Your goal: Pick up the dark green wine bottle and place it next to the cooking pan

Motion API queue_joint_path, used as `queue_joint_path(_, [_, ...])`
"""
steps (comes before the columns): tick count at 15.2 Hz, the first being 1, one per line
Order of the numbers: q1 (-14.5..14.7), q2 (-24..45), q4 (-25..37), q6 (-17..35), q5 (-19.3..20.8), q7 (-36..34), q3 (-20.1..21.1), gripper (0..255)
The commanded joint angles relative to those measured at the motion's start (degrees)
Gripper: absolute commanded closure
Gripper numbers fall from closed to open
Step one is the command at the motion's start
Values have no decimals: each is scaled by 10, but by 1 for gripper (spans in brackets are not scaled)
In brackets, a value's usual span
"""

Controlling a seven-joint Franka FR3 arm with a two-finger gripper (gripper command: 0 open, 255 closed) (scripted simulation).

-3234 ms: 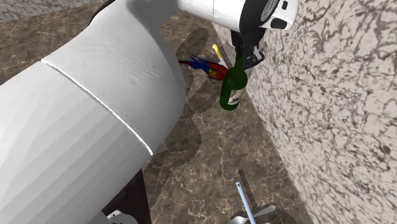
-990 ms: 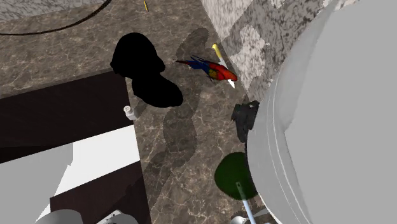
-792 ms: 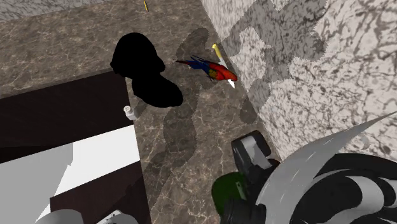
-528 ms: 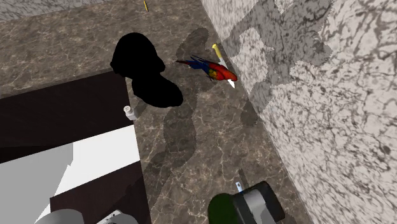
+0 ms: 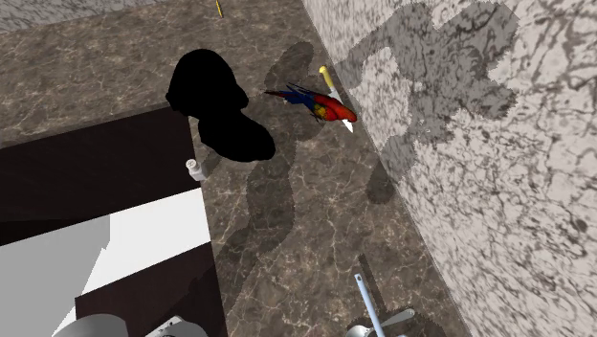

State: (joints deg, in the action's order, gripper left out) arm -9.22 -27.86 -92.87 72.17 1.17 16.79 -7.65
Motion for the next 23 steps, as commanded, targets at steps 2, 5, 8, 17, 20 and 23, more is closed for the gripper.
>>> queue_joint_path(2, [-7, 7, 39, -32, 11, 43, -33, 255])
queue_joint_path(5, [-13, 23, 88, -63, 19, 87, -68, 255])
queue_joint_path(8, [-17, 47, 146, -96, 25, 135, -106, 255])
queue_joint_path(17, [-27, 27, 104, -72, 39, 174, -135, 255])
queue_joint_path(20, [-30, 4, 56, -46, 44, 170, -130, 255])
queue_joint_path(23, [-33, -16, 12, -22, 49, 166, -126, 255])
